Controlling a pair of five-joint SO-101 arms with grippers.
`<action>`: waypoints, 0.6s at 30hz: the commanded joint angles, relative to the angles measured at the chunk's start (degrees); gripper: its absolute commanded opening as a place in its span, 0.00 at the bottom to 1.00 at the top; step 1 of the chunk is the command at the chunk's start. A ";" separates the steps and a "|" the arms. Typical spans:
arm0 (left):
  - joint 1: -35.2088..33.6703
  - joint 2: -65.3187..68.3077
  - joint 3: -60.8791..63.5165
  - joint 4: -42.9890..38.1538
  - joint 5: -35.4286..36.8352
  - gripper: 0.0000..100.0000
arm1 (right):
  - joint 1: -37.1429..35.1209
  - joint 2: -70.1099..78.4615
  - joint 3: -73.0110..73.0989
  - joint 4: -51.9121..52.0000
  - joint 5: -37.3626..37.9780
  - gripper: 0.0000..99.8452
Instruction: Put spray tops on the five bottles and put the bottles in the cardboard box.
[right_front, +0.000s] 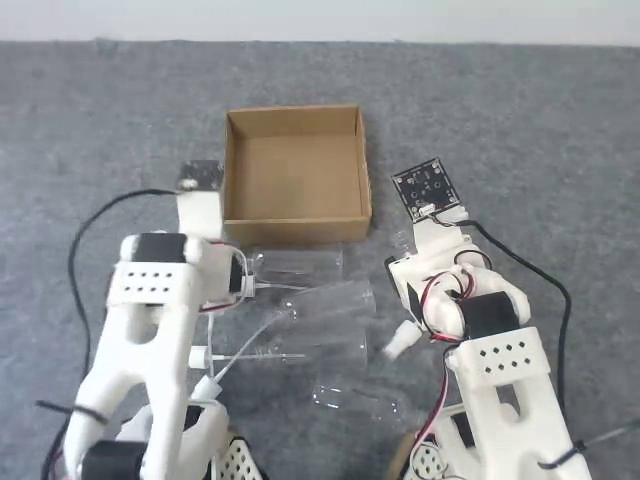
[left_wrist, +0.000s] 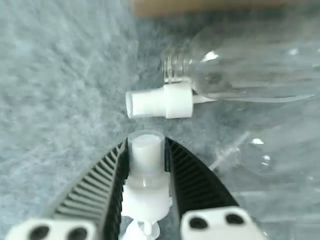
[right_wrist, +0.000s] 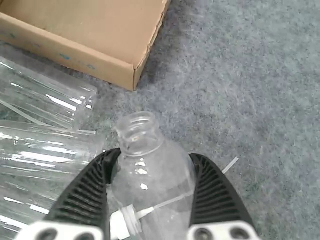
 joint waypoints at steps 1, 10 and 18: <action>-0.09 -6.42 -9.10 4.84 0.44 0.01 | 0.13 -2.33 -0.62 -1.01 -2.37 0.01; 0.35 -12.04 -18.77 4.57 8.18 0.01 | -4.53 -2.33 -1.85 -0.57 -7.38 0.01; 1.23 -18.20 -22.11 -5.01 14.15 0.01 | -4.44 -6.37 -1.23 0.22 -7.12 0.01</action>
